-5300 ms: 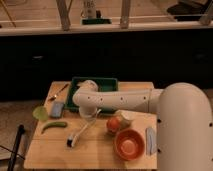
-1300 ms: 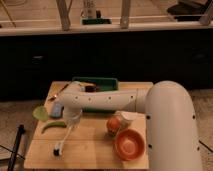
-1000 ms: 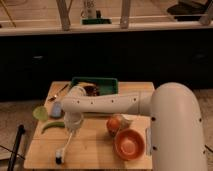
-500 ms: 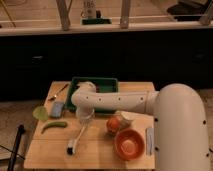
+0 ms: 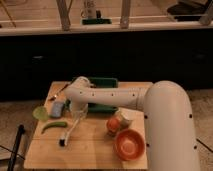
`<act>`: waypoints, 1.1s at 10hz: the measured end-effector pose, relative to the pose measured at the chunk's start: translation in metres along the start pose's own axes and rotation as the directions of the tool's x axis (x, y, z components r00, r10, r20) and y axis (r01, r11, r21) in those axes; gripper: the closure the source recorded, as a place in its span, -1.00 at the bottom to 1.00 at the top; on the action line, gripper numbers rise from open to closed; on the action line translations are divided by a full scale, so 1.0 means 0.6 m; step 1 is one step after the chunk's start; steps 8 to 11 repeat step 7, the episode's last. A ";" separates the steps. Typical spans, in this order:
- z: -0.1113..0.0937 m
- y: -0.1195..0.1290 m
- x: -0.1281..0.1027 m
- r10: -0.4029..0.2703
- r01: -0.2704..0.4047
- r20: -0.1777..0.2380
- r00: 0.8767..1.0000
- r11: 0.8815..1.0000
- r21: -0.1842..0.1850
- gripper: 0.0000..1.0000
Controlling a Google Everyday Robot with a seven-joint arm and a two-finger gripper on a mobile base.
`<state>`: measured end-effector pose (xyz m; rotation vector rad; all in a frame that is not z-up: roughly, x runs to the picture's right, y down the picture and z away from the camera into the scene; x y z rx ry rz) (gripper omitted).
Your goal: Wipe table surface with brush
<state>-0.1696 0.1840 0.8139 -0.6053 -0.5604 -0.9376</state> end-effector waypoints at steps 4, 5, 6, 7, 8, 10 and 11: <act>0.002 0.002 -0.089 -0.151 0.151 0.050 0.987 0.988 0.004 1.00; 0.005 0.013 -0.088 -0.153 0.153 0.056 0.987 0.988 -0.009 1.00; 0.010 0.035 -0.072 -0.137 0.139 0.058 0.989 0.990 -0.033 1.00; 0.015 0.061 -0.048 -0.106 0.109 0.053 0.993 0.992 -0.057 1.00; 0.015 0.061 -0.048 -0.106 0.109 0.053 0.993 0.992 -0.057 1.00; 0.015 0.061 -0.048 -0.106 0.109 0.053 0.993 0.992 -0.057 1.00; 0.015 0.061 -0.048 -0.106 0.109 0.053 0.993 0.992 -0.057 1.00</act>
